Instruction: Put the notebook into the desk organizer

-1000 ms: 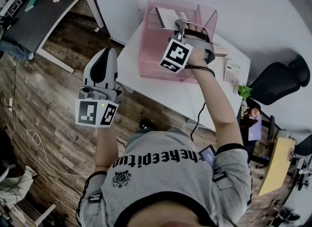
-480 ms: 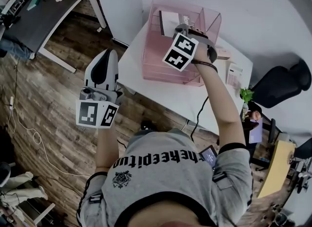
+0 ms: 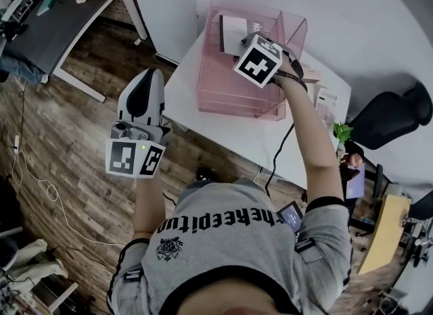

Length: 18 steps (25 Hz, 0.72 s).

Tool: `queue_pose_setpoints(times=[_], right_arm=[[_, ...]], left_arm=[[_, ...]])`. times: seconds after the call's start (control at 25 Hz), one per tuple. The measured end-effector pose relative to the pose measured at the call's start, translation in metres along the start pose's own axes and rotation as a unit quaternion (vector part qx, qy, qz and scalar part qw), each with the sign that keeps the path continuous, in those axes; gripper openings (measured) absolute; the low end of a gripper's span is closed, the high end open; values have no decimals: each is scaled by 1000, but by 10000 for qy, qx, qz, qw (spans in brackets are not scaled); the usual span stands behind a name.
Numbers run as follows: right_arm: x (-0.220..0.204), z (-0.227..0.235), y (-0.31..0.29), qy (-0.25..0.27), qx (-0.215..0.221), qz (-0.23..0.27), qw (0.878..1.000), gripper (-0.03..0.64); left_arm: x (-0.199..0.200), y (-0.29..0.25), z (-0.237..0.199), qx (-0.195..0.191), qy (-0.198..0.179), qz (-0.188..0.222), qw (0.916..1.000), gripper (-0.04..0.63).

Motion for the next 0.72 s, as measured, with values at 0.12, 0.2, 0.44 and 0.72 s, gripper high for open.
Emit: queue_pose_setpoints(times=[0.12, 0.2, 0.44, 0.72], right_arm=[[-1, -1, 2, -53, 177, 12, 9998, 195], [-1, -4, 4, -66, 274, 12, 9996, 201], [-2, -13, 6, -205, 649, 94, 9976, 239], [-2, -25, 16, -353, 862, 199, 9955, 244]], left_arm=[[-1, -1, 1, -25, 18, -1, 10000, 3], [-1, -1, 2, -50, 35, 1, 10000, 3], [-1, -2, 5, -140, 63, 20, 9999, 3], [0, 3, 8, -198, 78, 10, 9998, 3]])
Point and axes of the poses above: the fingertips, and each gripper's own axes: y backward along the fingers, z to its right, x out of its top, the point moved 4 cm from there along y, backward along the fingers, and after that the axes turned 13 degrees about -y, right-handed, at the moved point
